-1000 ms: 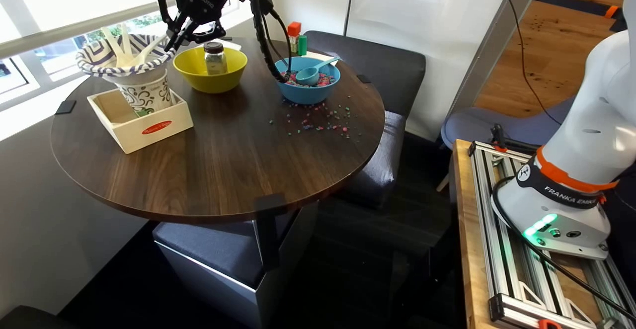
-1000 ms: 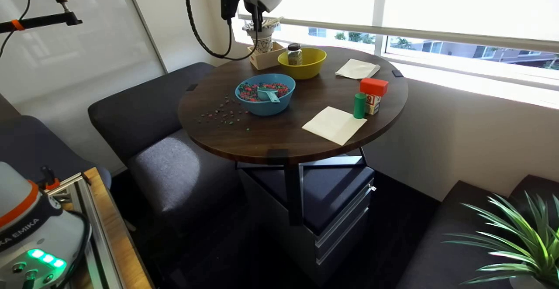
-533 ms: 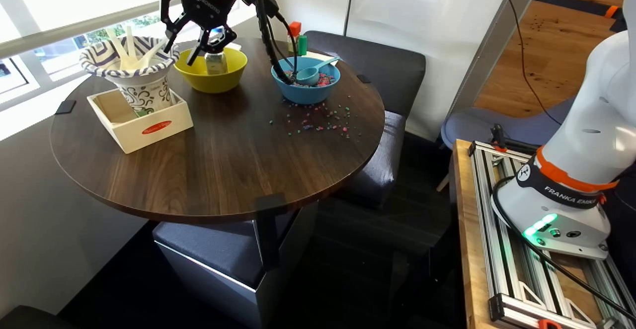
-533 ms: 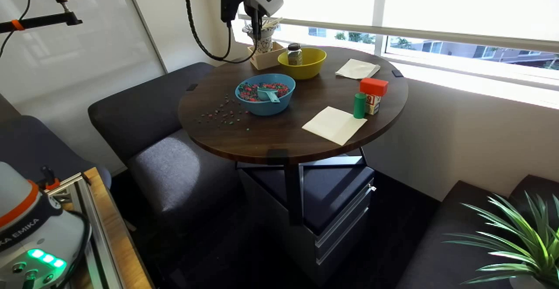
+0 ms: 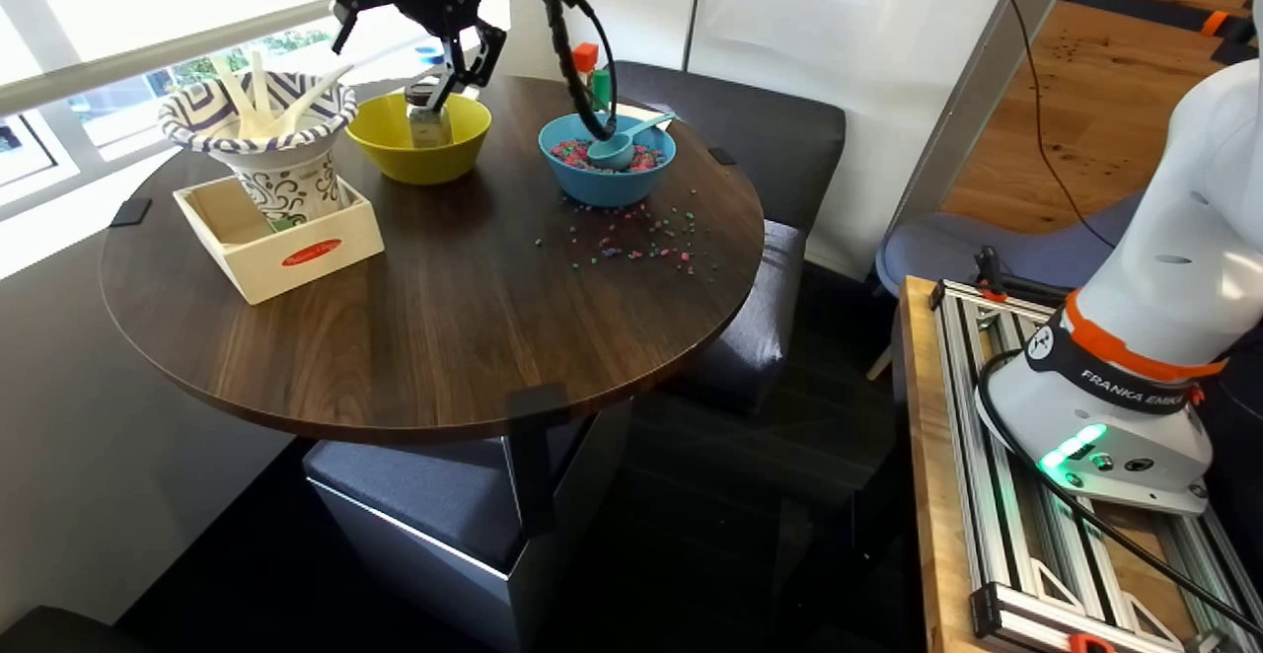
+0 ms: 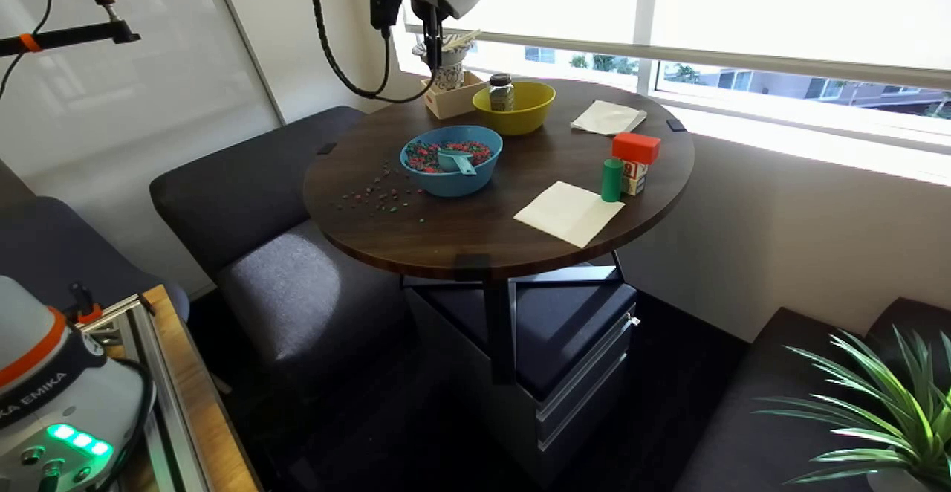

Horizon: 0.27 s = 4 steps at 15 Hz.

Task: Put the black and white bowl on top of the coffee cup.

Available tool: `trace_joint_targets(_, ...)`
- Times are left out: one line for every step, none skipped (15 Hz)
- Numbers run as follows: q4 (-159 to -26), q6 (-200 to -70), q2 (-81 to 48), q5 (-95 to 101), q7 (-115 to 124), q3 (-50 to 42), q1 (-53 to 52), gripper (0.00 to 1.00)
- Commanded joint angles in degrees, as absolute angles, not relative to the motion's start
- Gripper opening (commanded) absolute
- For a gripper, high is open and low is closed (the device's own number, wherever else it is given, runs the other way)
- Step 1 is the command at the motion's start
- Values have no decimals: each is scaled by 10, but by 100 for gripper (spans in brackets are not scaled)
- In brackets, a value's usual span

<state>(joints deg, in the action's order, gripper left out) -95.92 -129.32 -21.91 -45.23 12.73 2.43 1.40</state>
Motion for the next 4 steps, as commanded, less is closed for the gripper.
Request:
trace_joint_targets(-1073,-1225,-119,-426,84,2,39,100)
trace_joint_targets(-1097,-1211,-97,-428,61,-4,47,100)
trace_joint_targets(-1122,-1210,-75,-442,32,-9,55,100)
trace_joint_targets(-1046,-1216,-137,-438,70,-6,41,100)
